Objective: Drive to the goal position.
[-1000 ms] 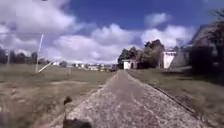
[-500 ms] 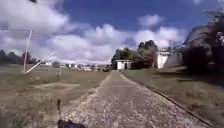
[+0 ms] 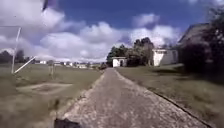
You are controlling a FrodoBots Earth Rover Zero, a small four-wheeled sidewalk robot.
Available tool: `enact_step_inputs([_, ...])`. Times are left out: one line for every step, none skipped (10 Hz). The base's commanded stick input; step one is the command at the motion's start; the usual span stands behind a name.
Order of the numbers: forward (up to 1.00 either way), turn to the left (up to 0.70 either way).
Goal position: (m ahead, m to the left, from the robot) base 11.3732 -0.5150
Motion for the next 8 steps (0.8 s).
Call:
enact_step_inputs([1.00, 0.01])
enact_step_inputs([1.00, 0.01])
enact_step_inputs([1.00, 0.01])
enact_step_inputs([1.00, 0.01])
enact_step_inputs([1.00, 0.01])
enact_step_inputs([1.00, 0.01])
enact_step_inputs([1.00, 0.01])
enact_step_inputs([1.00, 0.01])
